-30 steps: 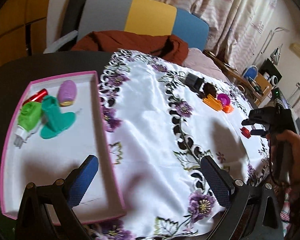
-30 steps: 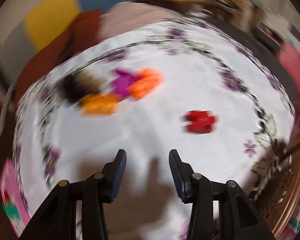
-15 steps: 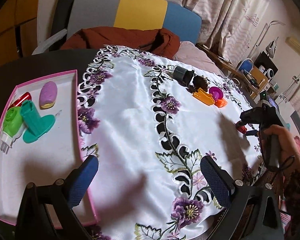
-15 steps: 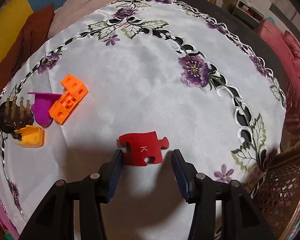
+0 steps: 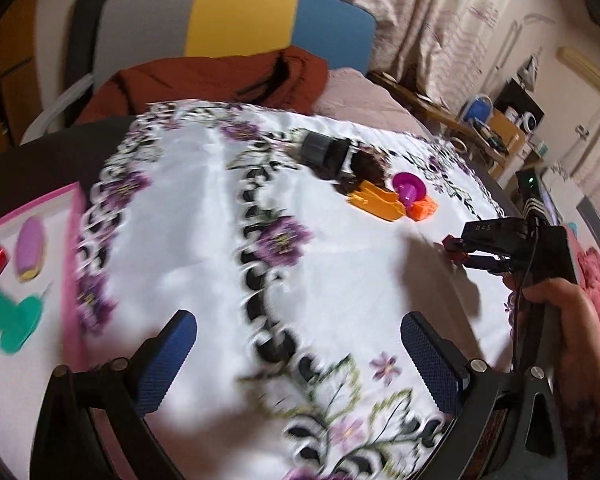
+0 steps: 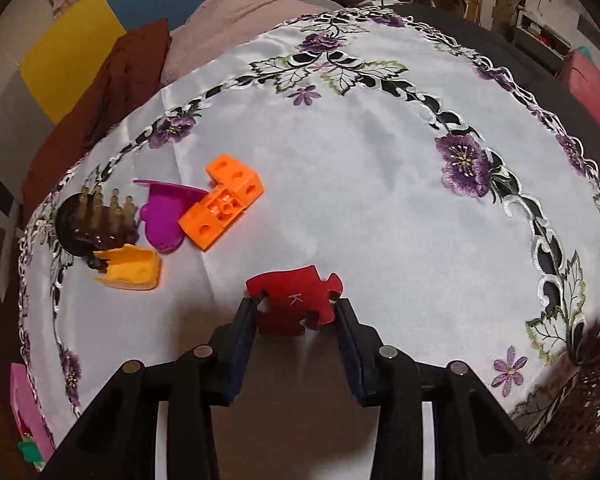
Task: Organize rigid objects
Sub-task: 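Grasp the orange slotted piece with the left tool while the right tool holds the red puzzle piece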
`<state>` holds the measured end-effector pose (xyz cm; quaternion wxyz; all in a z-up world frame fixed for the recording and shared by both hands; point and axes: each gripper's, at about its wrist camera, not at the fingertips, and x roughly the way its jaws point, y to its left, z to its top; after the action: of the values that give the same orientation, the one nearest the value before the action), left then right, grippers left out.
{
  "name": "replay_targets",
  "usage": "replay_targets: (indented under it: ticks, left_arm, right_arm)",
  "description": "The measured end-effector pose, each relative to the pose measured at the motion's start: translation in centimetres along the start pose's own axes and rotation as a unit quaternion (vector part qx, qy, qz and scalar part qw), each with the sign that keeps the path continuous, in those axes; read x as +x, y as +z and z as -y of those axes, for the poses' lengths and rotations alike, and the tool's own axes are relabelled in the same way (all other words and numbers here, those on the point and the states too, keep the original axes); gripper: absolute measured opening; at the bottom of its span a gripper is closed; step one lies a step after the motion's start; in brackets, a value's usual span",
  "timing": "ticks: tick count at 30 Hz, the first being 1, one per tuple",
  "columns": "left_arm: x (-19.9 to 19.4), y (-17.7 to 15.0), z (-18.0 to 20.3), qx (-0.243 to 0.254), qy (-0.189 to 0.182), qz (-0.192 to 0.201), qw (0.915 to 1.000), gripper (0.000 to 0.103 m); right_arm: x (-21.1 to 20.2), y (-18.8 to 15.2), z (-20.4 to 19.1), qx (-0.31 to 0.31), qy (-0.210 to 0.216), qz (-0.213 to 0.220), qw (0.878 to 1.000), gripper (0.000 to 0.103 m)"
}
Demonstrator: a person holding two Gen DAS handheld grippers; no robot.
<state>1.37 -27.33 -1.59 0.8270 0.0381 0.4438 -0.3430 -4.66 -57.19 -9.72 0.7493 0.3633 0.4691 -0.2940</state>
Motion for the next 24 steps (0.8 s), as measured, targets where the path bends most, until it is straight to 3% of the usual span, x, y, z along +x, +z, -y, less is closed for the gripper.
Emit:
replay_targets:
  ticks: [5, 15, 24]
  left_arm:
    - [4.1, 2.6, 3.0, 0.014, -0.006, -0.025, 0.9996, 0.103]
    - [12.5, 10.0, 8.9, 0.038, 0.045, -0.026, 0.9979, 0.103]
    - [16.7, 11.1, 7.5, 0.044, 0.094, -0.049, 0.9934, 0.103]
  right_arm:
    - [0.0, 0.4, 0.6, 0.017, 0.014, 0.004, 1.0, 0.04]
    - [-0.4, 0.6, 1.0, 0.034, 0.018, 0.02, 0.999, 0.04]
    - [-0.3, 0.7, 1.2, 0.047, 0.027, 0.021, 0.998, 0.04]
